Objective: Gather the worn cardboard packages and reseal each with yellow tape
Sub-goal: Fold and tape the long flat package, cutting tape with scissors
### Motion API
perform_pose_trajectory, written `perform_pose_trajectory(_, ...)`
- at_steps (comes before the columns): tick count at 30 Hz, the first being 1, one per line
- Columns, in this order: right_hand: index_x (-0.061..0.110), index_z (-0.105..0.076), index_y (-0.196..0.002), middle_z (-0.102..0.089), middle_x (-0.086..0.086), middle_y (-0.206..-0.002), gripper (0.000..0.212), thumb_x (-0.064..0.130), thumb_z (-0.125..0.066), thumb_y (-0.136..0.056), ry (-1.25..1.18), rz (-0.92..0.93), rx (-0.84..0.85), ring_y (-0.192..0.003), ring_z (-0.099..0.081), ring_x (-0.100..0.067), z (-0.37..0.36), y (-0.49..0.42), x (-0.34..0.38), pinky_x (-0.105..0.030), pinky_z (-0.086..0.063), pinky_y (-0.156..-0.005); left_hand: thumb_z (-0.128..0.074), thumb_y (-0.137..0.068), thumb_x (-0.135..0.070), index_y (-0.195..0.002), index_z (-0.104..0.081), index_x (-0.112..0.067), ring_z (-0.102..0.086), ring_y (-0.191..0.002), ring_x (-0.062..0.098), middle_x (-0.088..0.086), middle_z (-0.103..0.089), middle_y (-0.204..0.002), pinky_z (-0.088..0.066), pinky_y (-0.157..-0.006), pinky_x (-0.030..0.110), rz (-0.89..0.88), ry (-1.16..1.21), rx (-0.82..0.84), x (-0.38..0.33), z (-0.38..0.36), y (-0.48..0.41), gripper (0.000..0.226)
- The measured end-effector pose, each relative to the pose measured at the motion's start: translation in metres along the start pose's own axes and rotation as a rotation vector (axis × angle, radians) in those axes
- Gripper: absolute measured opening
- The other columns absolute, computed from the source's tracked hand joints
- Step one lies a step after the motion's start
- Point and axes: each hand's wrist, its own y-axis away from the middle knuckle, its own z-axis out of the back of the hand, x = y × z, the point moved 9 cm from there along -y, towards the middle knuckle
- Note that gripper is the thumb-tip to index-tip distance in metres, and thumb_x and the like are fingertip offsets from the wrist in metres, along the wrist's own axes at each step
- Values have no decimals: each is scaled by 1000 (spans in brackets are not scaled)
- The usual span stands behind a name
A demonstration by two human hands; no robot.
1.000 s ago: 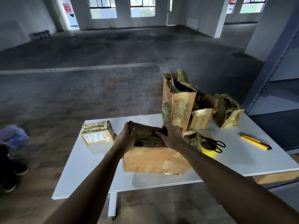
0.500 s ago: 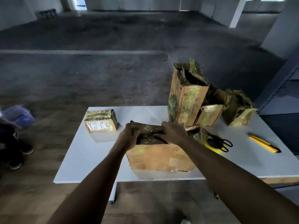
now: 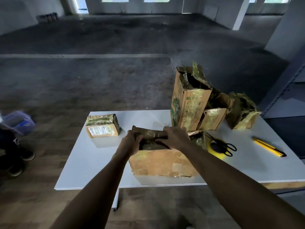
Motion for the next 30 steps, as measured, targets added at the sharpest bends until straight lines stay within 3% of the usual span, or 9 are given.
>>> perform_pose_trajectory(4, 19, -59, -116, -63, -8, -125, 52, 64, -52, -91, -5, -29, 11, -121, -51, -31, 7, 8, -20, -45, -31, -100, -38, -106, -33, -135, -40, -3, -55, -119, 40, 27, -58, -128, -40, -87, 37, 24, -25, -29, -2, 1, 3, 41)
perform_pose_trajectory(7, 19, -42, -141, -38, -15, -151, 93, 88, -41, -77, 57, -90, 124, -139, -33, -37, -5, 10, -11, -58, -19, -112, -51, -99, -45, -137, -39, -5, -57, -118, 37, 21, -60, -127, -44, -89, 37, 37, -10, 1, 5, -1, 4, 57)
perform_pose_trajectory(9, 18, -34, -146, -28, -15, -156, 105, 92, -42, -72, 64, -104, 133, -143, -25, -38, -7, 10, -3, -62, -14, -114, -63, -87, -58, -137, -41, -9, -60, -114, 33, 12, -61, -125, -45, -82, 32, 35, -4, 31, 9, -1, 2, 73)
perform_pose_trajectory(13, 17, -39, -140, -38, -16, -149, 83, 76, -52, -83, 26, -124, 103, -138, -33, -36, 3, 13, -23, -53, -24, -112, -56, -93, -55, -132, -50, -11, -62, -101, 25, 13, -64, -121, -48, -80, 31, 11, -92, 68, 9, -5, -7, 59)
perform_pose_trajectory(19, 20, -43, -139, -44, -15, -144, 74, 74, -42, -89, 84, -245, 61, -136, -35, -35, 18, 35, -60, -50, -26, -111, -48, -101, -42, -148, -18, 2, -57, -118, 39, 25, -55, -132, -48, -94, 45, 36, -200, -7, -4, -2, 2, 70)
perform_pose_trajectory(22, 18, -39, -140, -31, -17, -152, 84, 79, -47, -83, 3, -319, 70, -142, -24, -38, 22, 44, -79, -53, -23, -112, -44, -102, -43, -157, 5, -9, -24, -145, 42, 25, -15, -160, -32, -113, 52, -34, -446, -95, -21, 6, 10, 82)
perform_pose_trajectory(25, 15, -14, -155, -4, -20, -162, 114, 81, -60, -73, -232, -354, 117, -148, -8, -43, 22, 58, -86, -52, -25, -116, -47, -103, -27, -157, 6, -13, 8, -151, 36, 21, 10, -163, -3, -123, 52, -217, -637, -100, -57, -9, 13, 77)
perform_pose_trajectory(27, 15, 9, -157, -9, -20, -163, 125, 72, -67, -76, -404, -383, 176, -146, -22, -42, 15, 65, -87, -41, -37, -108, -42, -103, -38, -158, -3, -17, 8, -152, 31, 14, 4, -165, 2, -121, 50, -370, -629, -58, -84, -30, 13, 71)
perform_pose_trajectory(30, 17, 16, -154, -39, -15, -151, 135, 58, -81, -71, -622, -411, 111, -125, -53, -29, 8, 68, -95, -33, -48, -97, -41, -100, -54, -155, -25, -22, -8, -152, 27, 5, -23, -162, 0, -121, 51, -485, -560, 90, -113, -71, 14, 66)
